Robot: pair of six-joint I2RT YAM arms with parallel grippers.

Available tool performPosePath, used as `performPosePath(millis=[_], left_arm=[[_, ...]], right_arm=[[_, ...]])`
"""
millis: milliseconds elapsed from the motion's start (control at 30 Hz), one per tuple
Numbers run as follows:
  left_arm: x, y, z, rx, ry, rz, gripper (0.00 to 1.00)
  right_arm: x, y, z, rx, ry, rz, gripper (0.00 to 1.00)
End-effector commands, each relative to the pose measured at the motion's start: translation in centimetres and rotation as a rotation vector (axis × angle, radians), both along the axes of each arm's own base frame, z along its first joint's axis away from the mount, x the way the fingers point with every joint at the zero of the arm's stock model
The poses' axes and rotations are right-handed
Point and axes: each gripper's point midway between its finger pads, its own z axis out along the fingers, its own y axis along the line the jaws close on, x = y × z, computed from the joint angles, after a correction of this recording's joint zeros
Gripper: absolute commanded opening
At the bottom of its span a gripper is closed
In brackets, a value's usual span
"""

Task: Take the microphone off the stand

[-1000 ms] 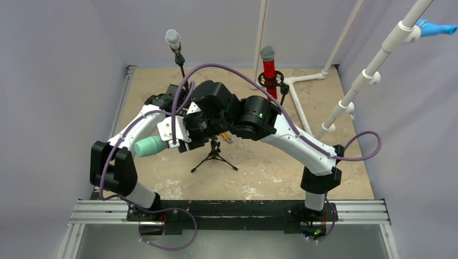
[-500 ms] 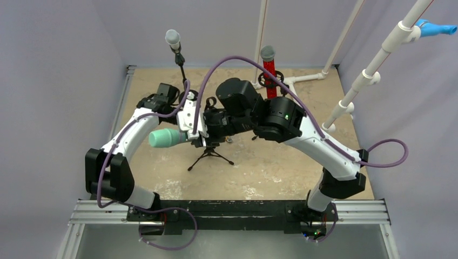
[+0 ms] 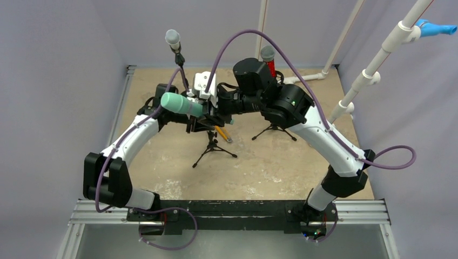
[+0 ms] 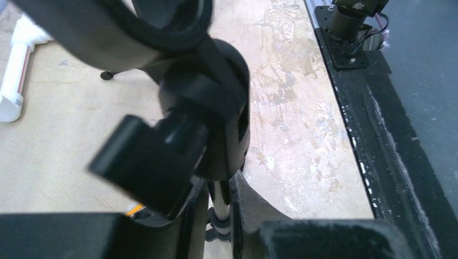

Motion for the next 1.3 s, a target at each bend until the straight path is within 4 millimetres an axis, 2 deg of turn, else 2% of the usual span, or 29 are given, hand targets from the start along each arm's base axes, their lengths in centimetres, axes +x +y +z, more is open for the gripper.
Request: performPosePath(millis=[0, 167, 333, 400, 467, 733, 1067, 1167, 1267], left_arm=[[0.9, 0.2, -0.3, 0.026, -0.131, 0.043, 0.23], [0.1, 0.7, -0.6, 0.039, -0.151, 0.060, 0.38], [0.0, 0.8, 0.2, 0.030, -0.167, 0.087, 0.73], [0.1, 0.8, 0.7, 0.025, -0.170, 0.102, 0.84], [0.3, 0.9, 1.5, 0.016, -0.170, 0.118, 0.99], [0.5, 2.0, 6.5, -0.031, -0.195, 0.189, 1.00], [0.3, 4.9, 9.5, -0.074, -0.176, 0.294, 1.00], [0.4, 5.7, 11.1, -0.098, -0.173, 0.337, 1.00], [0.3, 5.9, 13.3, -0.127, -0.150, 0.389, 1.00]], right_arm=[[-0.2, -0.5, 2.7, 0.092, -0.013, -0.013, 0.00], [0.0, -0.8, 2.2, 0.086, 0.003, -0.019, 0.00], [0.0, -1.4, 1.8, 0.079, 0.012, -0.017, 0.00], [-0.3, -1.6, 1.6, 0.067, 0.004, 0.006, 0.00], [-0.7, -2.0, 1.4, 0.056, -0.003, 0.026, 0.00], [-2.3, -3.4, 0.7, 0.032, 0.000, 0.091, 0.00], [-2.6, -4.7, -0.9, 0.014, 0.026, 0.096, 0.00], [-2.0, -4.9, -0.3, 0.054, 0.071, 0.071, 0.00], [-1.3, -4.9, 1.3, 0.128, 0.142, 0.049, 0.00]])
